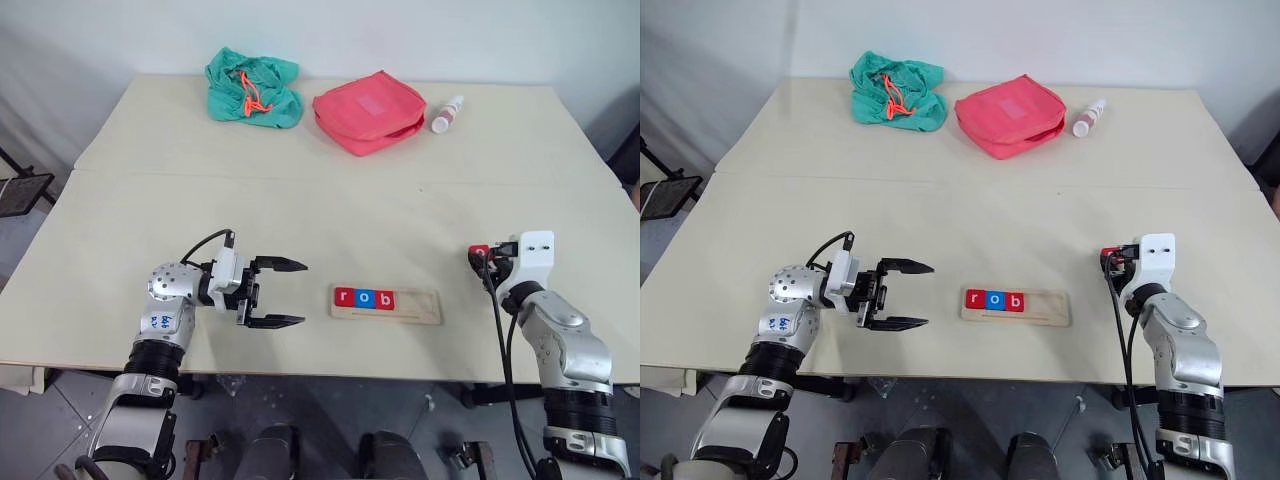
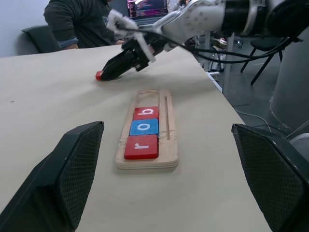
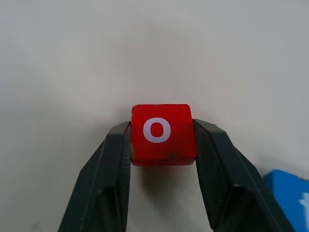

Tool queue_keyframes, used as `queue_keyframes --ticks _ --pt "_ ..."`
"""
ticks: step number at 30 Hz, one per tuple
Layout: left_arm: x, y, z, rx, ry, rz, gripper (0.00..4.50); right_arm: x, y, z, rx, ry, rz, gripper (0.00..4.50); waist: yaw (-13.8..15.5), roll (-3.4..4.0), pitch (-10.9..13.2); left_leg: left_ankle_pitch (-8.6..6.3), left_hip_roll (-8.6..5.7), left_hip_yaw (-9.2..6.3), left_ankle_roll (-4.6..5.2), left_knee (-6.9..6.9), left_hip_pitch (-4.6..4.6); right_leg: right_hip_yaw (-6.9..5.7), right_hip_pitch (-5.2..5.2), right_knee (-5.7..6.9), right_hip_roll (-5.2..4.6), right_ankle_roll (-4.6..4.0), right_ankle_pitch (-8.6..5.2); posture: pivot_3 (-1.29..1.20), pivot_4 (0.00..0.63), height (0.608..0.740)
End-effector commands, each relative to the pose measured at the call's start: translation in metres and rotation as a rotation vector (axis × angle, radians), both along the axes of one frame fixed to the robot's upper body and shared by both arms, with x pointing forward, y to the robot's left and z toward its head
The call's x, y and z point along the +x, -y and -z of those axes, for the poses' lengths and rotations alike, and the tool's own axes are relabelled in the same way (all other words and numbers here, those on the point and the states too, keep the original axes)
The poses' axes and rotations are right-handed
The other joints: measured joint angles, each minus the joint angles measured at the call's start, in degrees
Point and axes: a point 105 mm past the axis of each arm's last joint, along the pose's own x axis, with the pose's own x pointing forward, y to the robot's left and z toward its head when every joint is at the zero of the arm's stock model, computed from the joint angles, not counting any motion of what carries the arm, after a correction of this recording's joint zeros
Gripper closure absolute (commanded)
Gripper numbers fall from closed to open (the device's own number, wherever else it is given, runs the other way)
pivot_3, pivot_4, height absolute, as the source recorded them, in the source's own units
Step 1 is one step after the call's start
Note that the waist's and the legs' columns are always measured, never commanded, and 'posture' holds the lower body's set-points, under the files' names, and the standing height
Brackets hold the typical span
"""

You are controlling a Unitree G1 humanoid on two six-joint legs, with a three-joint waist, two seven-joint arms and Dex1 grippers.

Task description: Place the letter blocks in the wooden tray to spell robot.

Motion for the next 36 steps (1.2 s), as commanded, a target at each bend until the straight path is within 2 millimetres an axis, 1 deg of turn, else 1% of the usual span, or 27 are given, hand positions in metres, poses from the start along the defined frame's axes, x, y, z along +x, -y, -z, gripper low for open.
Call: queue_keyframes --ticks 1,5,9,12,15,21,23,24,30,32,36 --pt "0.001 -0.003 -0.006 -0.003 0.031 0.015 0.00 -0.026 -0.011 -0.026 0.012 0.077 0.001 3.04 0.13 0.00 0.00 0.00 0.01 -0.01 0.00 0.00 0.00 -0.01 0.00 0.00 0.01 0.00 0.00 0.00 0.150 0.740" --pt "0.002 -0.003 -0.006 -0.001 0.024 0.034 0.00 -0.062 -0.020 -0.020 0.014 0.036 0.032 3.04 0.65 0.00 0.00 0.00 -0.02 -0.05 0.00 -0.03 0.00 0.00 -0.01 0.03 0.00 0.00 0.00 0.00 0.150 0.740" --pt "0.003 -0.001 -0.006 0.000 0.022 0.046 0.00 -0.084 -0.028 -0.014 0.032 0.000 0.056 3.04 1.11 0.01 0.00 0.00 -0.05 0.05 0.00 0.04 0.01 0.13 -0.01 0.02 -0.01 0.00 0.00 0.00 0.150 0.740" --pt "0.004 0.000 -0.006 0.004 0.020 0.057 0.00 -0.102 -0.036 0.000 0.056 -0.052 0.079 3.04 1.24 0.01 -0.01 0.00 -0.01 0.05 0.00 0.01 0.04 0.15 -0.02 0.01 0.02 0.00 0.00 0.00 0.150 0.740" --pt "0.005 0.003 -0.006 0.004 0.021 0.063 0.00 -0.107 -0.037 0.009 0.077 -0.081 0.099 3.04 1.25 0.01 -0.01 0.00 -0.03 0.07 -0.01 -0.02 0.05 0.19 -0.03 0.03 0.03 0.00 0.00 0.00 0.150 0.740" --pt "0.006 0.006 -0.009 0.002 0.028 0.073 0.00 -0.106 -0.030 0.020 0.078 -0.096 0.116 3.04 1.23 0.01 -0.01 0.00 -0.01 0.16 0.00 0.00 0.09 0.27 -0.04 0.02 0.04 0.00 0.00 0.00 0.150 0.740" --pt "0.005 0.006 -0.009 0.002 0.029 0.075 0.00 -0.105 -0.029 0.021 0.078 -0.096 0.117 2.33 1.23 0.02 -0.01 0.00 -0.03 0.17 0.00 -0.01 0.09 0.29 -0.04 0.02 0.04 0.00 0.00 0.00 0.150 0.740" --pt "0.005 0.005 -0.010 0.001 0.030 0.074 0.00 -0.105 -0.028 0.023 0.081 -0.096 0.116 2.14 1.23 0.01 -0.01 0.00 -0.02 0.17 0.00 -0.01 0.09 0.29 -0.04 0.03 0.04 0.00 0.00 0.00 0.150 0.740" --pt "0.005 0.004 -0.010 0.000 0.031 0.070 0.00 -0.103 -0.024 0.027 0.080 -0.090 0.114 0.06 1.23 0.01 -0.01 0.00 -0.02 0.18 0.00 -0.01 0.09 0.29 -0.04 0.02 0.04 0.00 0.00 0.00 0.150 0.740" --pt "0.004 0.004 -0.010 -0.001 0.030 0.068 0.00 -0.102 -0.024 0.025 0.069 -0.078 0.088 0.02 1.25 0.02 -0.01 0.00 -0.02 0.18 0.00 -0.01 0.09 0.29 -0.04 0.02 0.04 0.00 0.00 0.00 0.150 0.740" --pt "0.004 0.003 -0.010 -0.002 0.029 0.067 0.00 -0.101 -0.026 0.010 0.030 -0.038 -0.037 0.02 1.23 0.01 -0.01 0.00 -0.02 0.21 0.00 0.00 0.09 0.31 -0.04 0.01 0.04 0.00 0.00 0.00 0.150 0.740"
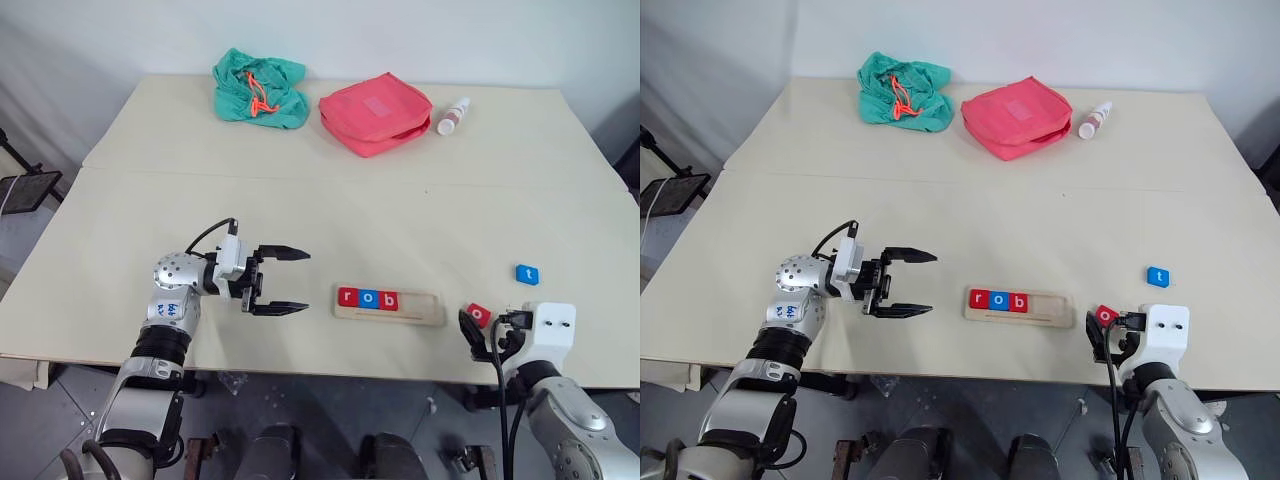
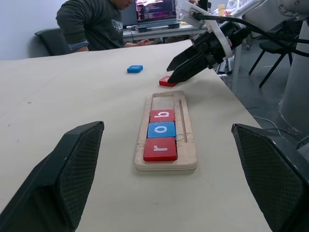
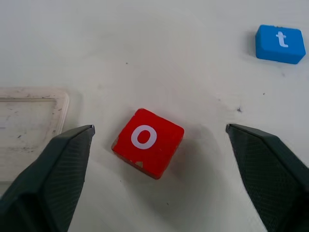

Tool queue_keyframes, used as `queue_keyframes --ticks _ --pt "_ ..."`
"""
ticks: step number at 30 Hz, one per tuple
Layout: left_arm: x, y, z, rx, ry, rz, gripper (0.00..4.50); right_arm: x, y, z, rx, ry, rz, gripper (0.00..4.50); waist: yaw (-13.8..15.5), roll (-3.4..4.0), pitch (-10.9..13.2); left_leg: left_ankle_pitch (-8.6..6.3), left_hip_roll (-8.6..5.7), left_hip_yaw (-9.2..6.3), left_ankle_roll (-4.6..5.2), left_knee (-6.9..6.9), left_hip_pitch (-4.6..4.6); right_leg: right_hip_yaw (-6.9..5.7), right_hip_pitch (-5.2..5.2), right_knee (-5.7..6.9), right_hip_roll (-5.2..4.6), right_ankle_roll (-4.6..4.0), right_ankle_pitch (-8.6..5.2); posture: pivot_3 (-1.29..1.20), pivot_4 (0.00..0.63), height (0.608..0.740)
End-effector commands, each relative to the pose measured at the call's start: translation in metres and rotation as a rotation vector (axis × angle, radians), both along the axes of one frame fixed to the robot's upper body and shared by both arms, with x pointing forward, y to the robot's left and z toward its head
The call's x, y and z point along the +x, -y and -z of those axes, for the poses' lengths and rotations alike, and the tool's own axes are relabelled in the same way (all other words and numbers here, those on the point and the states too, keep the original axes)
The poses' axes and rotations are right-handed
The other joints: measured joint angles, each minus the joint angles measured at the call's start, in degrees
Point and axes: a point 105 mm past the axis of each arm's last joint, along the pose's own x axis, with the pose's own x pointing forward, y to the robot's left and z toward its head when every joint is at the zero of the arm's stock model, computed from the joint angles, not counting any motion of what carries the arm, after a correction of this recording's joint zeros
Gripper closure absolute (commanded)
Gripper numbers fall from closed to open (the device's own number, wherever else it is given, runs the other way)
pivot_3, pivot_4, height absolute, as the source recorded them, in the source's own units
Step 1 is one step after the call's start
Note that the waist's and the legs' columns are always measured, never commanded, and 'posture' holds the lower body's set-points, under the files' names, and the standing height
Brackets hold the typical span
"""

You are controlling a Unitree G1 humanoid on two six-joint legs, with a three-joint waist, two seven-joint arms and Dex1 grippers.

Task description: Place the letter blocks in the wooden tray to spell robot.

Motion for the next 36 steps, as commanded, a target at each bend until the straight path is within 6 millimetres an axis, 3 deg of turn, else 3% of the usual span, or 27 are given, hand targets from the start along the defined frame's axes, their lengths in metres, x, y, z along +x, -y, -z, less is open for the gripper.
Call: queue_keyframes --ticks 1,8,17,36 --pt "-0.009 -0.001 -0.004 0.011 0.033 0.072 0.00 0.001 0.001 -0.021 -0.048 0.064 -0.126 0.02 0.01 0.00 0.00 0.00 0.01 -0.01 0.00 0.00 0.00 -0.01 0.00 0.00 0.00 0.00 0.00 0.00 0.150 0.740" --pt "-0.010 -0.001 -0.003 0.007 0.034 0.065 0.00 0.003 0.011 -0.035 -0.206 -0.020 -0.478 0.02 0.10 -0.02 0.01 -0.01 0.00 0.04 0.03 0.04 0.00 -0.02 0.05 -0.06 -0.01 0.00 0.00 0.00 0.150 0.740" --pt "-0.013 -0.003 -0.002 0.004 0.039 0.047 0.00 0.020 0.024 -0.037 -0.341 -0.156 -0.739 0.02 0.11 -0.05 0.03 -0.01 0.07 0.10 0.06 0.05 -0.03 -0.21 0.15 -0.25 0.00 0.00 0.00 0.00 0.150 0.740" --pt "-0.020 -0.010 0.000 0.011 0.038 0.025 0.00 0.028 0.028 -0.017 -0.392 -0.264 -0.786 0.02 0.23 -0.05 0.03 -0.01 0.03 -0.04 0.06 0.11 -0.13 -0.32 0.16 -0.30 -0.05 0.00 0.00 0.00 0.150 0.740"
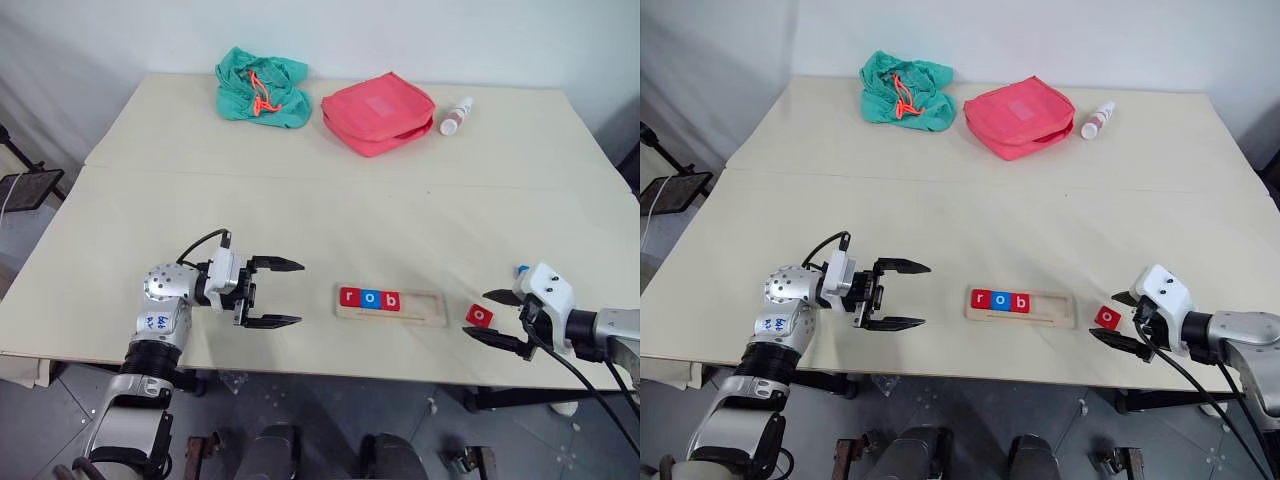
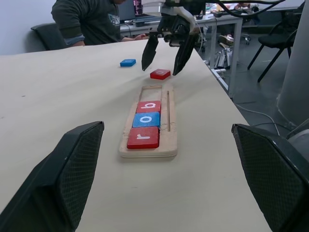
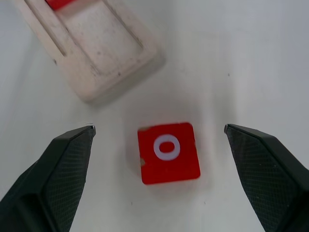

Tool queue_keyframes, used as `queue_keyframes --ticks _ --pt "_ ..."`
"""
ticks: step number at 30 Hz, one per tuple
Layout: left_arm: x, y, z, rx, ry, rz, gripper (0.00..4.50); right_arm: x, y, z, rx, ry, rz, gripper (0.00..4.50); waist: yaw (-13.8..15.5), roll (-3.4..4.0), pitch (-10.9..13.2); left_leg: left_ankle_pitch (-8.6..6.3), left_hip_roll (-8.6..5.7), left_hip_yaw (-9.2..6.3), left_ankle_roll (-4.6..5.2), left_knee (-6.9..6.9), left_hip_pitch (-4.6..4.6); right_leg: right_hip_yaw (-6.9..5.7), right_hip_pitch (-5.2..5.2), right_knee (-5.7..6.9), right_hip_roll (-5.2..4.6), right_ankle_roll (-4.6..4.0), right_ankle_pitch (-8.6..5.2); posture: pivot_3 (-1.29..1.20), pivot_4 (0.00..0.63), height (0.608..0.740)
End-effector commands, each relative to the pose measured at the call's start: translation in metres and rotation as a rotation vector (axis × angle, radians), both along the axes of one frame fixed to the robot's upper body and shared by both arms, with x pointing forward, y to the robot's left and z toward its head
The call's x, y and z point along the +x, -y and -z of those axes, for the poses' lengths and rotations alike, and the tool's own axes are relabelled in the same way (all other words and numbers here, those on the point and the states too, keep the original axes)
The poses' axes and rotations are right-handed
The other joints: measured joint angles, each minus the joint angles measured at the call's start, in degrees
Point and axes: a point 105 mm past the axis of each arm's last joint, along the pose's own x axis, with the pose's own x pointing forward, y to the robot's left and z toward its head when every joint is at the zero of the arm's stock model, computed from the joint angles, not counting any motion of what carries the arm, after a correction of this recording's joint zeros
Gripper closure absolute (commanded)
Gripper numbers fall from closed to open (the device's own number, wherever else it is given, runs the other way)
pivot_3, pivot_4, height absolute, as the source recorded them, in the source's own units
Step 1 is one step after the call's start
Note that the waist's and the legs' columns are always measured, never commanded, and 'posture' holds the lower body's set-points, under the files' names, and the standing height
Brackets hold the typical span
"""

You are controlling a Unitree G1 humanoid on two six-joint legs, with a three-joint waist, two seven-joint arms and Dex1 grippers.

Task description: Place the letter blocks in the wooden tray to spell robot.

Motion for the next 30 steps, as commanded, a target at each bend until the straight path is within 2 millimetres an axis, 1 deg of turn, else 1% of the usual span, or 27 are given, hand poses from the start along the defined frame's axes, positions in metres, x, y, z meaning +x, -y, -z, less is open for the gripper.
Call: queue_keyframes --ticks 1,4,5,7,11,14,15,18,21,23,26,30 --pt "-0.004 -0.001 -0.010 -0.011 0.045 0.029 0.00 0.000 0.002 -0.003 -0.040 0.003 -0.016 0.02 0.01 0.00 0.00 0.00 0.00 0.00 0.00 0.00 0.00 -0.01 0.00 0.00 0.00 0.00 0.00 0.00 0.150 0.740" --pt "-0.004 -0.001 -0.010 -0.011 0.046 0.029 0.00 -0.001 0.002 -0.002 -0.041 -0.001 -0.019 0.60 0.02 0.00 0.00 0.00 0.00 -0.01 0.00 0.00 0.00 0.00 0.00 0.00 0.00 0.00 0.00 0.00 0.150 0.740" --pt "-0.003 -0.001 -0.010 -0.011 0.046 0.028 0.00 0.000 0.002 -0.002 -0.041 -0.001 -0.019 0.87 0.01 0.00 0.00 0.00 0.00 -0.01 0.00 0.00 0.00 0.00 0.00 0.00 0.00 0.00 0.00 0.00 0.150 0.740" --pt "-0.003 -0.001 -0.010 -0.011 0.046 0.028 0.00 0.000 0.001 -0.002 -0.042 -0.004 -0.021 1.62 0.00 0.00 0.00 0.00 0.00 0.00 0.00 0.00 0.00 0.00 0.00 0.00 0.00 0.00 0.00 0.00 0.150 0.740" --pt "-0.003 -0.001 -0.010 -0.011 0.045 0.026 0.00 0.001 0.001 -0.003 -0.047 0.003 -0.026 2.98 0.01 0.00 0.00 0.00 0.00 0.00 0.00 0.00 0.00 0.00 0.00 0.00 0.00 0.00 0.00 0.00 0.150 0.740" --pt "-0.001 -0.001 -0.011 -0.010 0.044 0.024 0.00 0.009 -0.001 -0.019 -0.062 0.038 -0.038 3.04 -0.03 0.00 0.00 0.00 0.00 0.00 0.00 0.01 0.00 0.00 0.00 0.00 0.00 0.00 0.00 0.00 0.150 0.740" --pt "-0.001 -0.002 -0.011 -0.010 0.044 0.024 0.00 0.012 -0.005 -0.027 -0.055 0.059 -0.057 3.04 -0.05 0.01 0.00 0.00 0.00 0.02 0.00 0.03 -0.01 0.02 -0.01 -0.01 0.00 0.00 0.00 0.00 0.150 0.740" --pt "-0.001 -0.002 -0.011 -0.008 0.042 0.026 0.00 0.017 -0.024 -0.048 -0.027 0.090 -0.148 3.04 -0.19 0.00 0.00 0.00 0.04 0.01 0.00 0.01 0.01 0.00 -0.01 -0.02 0.03 0.00 0.00 0.00 0.150 0.740" --pt "0.000 -0.002 -0.010 -0.008 0.042 0.026 0.00 0.021 -0.044 -0.058 -0.013 0.107 -0.264 3.04 -0.19 0.00 0.00 0.00 0.05 0.00 -0.01 0.00 0.00 -0.02 -0.01 -0.02 0.03 0.00 0.00 0.00 0.150 0.740" --pt "0.001 -0.001 -0.010 -0.011 0.043 0.026 0.00 0.021 -0.055 -0.057 -0.018 0.083 -0.332 3.04 -0.14 0.00 0.00 0.00 0.03 0.00 0.00 0.01 -0.01 -0.01 -0.01 -0.03 0.02 0.00 0.00 0.00 0.150 0.740" --pt "-0.001 0.001 -0.010 -0.016 0.045 0.028 0.00 0.024 -0.068 -0.049 -0.048 0.042 -0.405 3.04 0.05 -0.01 0.00 0.00 -0.01 -0.13 0.00 0.06 -0.07 -0.05 0.00 -0.02 0.01 0.00 0.00 0.00 0.150 0.740" --pt "-0.003 0.000 -0.011 -0.018 0.046 0.028 0.00 0.028 -0.079 -0.042 -0.079 0.004 -0.467 3.04 -0.10 -0.01 0.01 0.00 -0.02 -0.14 0.00 0.09 -0.13 -0.07 -0.03 -0.01 0.01 0.01 0.00 0.00 0.150 0.740"
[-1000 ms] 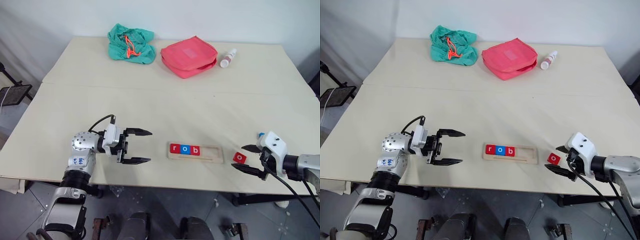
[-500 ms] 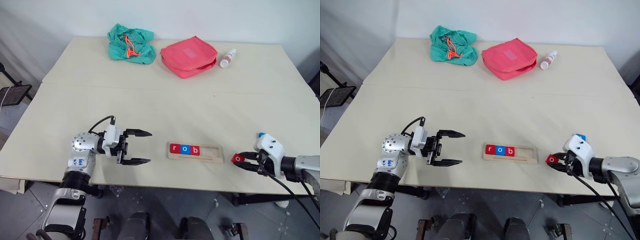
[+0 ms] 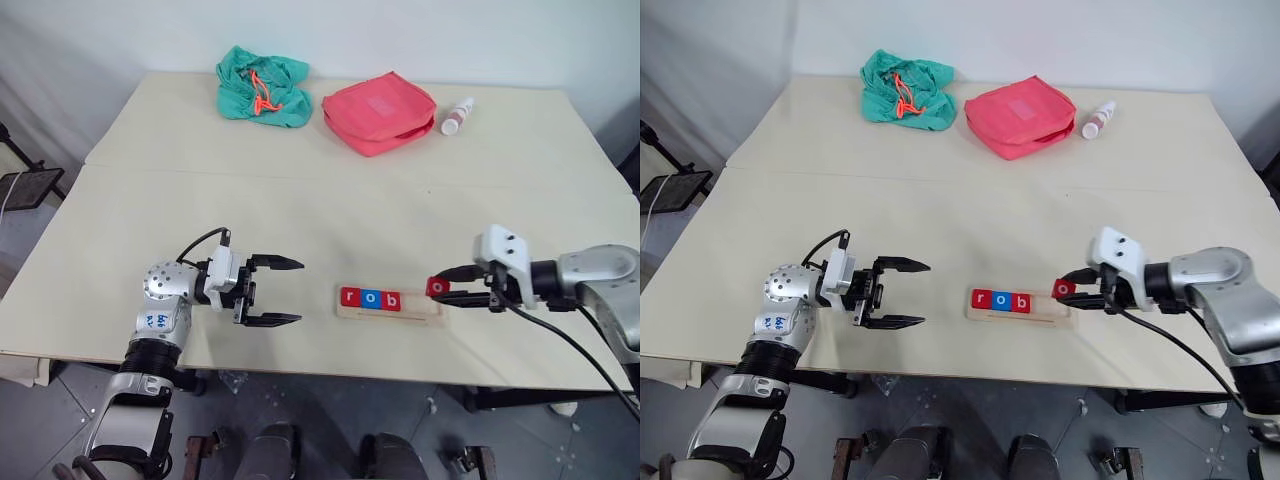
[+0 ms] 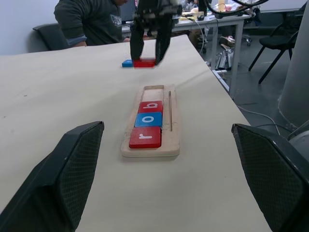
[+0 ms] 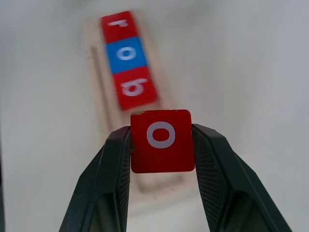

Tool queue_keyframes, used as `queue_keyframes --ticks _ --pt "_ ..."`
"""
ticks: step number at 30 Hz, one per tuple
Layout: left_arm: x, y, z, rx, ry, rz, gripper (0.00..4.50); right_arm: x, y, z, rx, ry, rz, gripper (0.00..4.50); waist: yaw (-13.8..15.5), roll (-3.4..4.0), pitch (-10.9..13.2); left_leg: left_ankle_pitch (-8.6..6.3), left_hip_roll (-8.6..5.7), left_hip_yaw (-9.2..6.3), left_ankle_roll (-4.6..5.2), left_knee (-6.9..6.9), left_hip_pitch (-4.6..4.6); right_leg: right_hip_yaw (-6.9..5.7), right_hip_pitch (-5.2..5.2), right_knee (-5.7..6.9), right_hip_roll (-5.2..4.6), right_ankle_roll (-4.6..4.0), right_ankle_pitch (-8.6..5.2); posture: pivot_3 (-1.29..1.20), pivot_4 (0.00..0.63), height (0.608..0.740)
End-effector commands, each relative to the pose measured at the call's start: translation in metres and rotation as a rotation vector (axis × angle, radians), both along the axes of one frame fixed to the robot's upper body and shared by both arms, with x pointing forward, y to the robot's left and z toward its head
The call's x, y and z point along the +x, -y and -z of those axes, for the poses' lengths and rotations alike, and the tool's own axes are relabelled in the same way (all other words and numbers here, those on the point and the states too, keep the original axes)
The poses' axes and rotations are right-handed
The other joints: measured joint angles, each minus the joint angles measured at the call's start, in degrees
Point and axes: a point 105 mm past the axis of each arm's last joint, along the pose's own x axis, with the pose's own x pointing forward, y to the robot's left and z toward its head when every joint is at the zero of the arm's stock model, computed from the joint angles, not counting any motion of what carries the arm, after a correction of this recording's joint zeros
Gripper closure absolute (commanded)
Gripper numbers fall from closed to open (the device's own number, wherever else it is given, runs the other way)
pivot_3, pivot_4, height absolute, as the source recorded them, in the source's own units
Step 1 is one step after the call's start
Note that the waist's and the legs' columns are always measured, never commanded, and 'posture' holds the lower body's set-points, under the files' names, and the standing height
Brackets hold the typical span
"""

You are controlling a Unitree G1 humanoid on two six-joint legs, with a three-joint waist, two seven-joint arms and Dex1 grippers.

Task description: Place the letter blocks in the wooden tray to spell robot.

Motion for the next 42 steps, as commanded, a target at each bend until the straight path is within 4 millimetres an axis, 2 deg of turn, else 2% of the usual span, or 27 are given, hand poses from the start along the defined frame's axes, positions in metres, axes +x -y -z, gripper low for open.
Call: queue_keyframes --ticks 1,9,18,26,27,34,38,42 --pt "-0.005 -0.001 -0.006 -0.015 0.033 0.026 0.00 0.002 -0.005 -0.003 -0.027 0.012 -0.045 3.04 0.00 0.00 0.00 0.00 0.00 -0.01 0.00 -0.01 -0.01 -0.01 -0.01 0.00 0.00 0.00 0.00 0.00 0.150 0.740" --pt "-0.006 -0.002 -0.007 -0.023 0.039 0.012 0.00 0.016 -0.013 0.008 -0.088 0.002 -0.096 3.04 -0.08 0.00 0.00 0.00 0.00 -0.01 0.00 0.00 0.00 -0.02 -0.02 0.02 0.00 0.00 0.00 0.00 0.150 0.740" --pt "-0.007 -0.001 -0.007 -0.028 0.042 0.001 0.00 0.021 -0.014 0.015 -0.099 -0.006 -0.114 3.04 -0.14 0.00 0.00 0.00 0.01 0.00 0.00 0.00 0.00 -0.02 -0.03 0.03 0.00 0.00 0.00 0.00 0.150 0.740" --pt "-0.005 0.001 -0.008 -0.032 0.043 -0.001 0.00 0.019 -0.021 0.005 -0.043 0.014 -0.133 0.26 -0.07 0.00 0.00 0.00 0.00 -0.02 0.00 0.01 -0.01 -0.02 -0.03 0.03 0.00 0.00 0.00 0.00 0.150 0.740" --pt "-0.005 0.001 -0.008 -0.032 0.043 -0.001 0.00 0.019 -0.020 0.005 -0.041 0.015 -0.132 0.05 -0.07 0.00 0.00 0.00 0.00 -0.02 0.00 0.01 -0.01 -0.02 -0.03 0.03 0.00 0.00 0.00 0.00 0.150 0.740" --pt "-0.004 0.003 -0.009 -0.037 0.047 -0.003 0.00 0.014 -0.014 -0.006 0.002 0.040 -0.079 0.05 -0.04 0.00 0.00 0.00 0.00 -0.01 0.00 0.00 -0.01 -0.02 -0.03 0.03 0.00 0.00 0.00 0.00 0.150 0.740" --pt "-0.004 0.003 -0.008 -0.039 0.043 -0.005 0.00 0.009 0.006 -0.001 -0.029 0.016 -0.001 0.91 0.14 0.00 0.00 0.00 -0.01 -0.05 0.00 -0.01 -0.02 -0.03 -0.02 0.02 0.00 0.00 0.00 0.00 0.150 0.740" --pt "-0.003 0.004 -0.007 -0.042 0.039 -0.004 0.00 0.008 0.014 0.002 -0.039 0.012 0.037 2.34 -0.01 0.00 0.00 0.00 0.00 0.00 0.00 -0.02 -0.02 -0.03 -0.03 0.01 0.00 0.00 0.00 0.00 0.150 0.740"
